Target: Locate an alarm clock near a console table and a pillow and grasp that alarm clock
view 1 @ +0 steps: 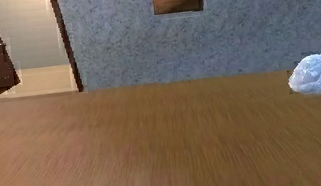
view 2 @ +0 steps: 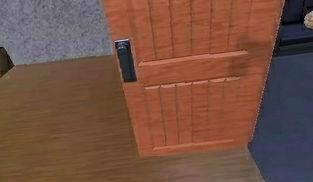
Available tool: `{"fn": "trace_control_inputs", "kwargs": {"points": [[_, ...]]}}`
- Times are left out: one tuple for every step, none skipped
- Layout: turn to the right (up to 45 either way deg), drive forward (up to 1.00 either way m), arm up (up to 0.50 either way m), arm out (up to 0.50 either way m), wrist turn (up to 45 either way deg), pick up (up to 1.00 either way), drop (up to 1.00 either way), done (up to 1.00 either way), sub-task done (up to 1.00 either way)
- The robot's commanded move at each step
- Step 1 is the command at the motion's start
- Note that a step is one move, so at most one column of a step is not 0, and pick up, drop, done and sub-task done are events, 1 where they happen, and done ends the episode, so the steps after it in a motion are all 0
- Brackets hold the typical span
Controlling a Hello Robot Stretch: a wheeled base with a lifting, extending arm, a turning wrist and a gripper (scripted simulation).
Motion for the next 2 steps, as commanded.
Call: {"fn": "trace_control_inputs", "kwargs": {"points": [[6.0, 0.00, 0.00, 0.00, 0.0, 0.00, 0.00, 0.00, 0.00], [0.0, 0.40, 0.00, 0.00, 0.0, 0.00, 0.00, 0.00, 0.00]]}}
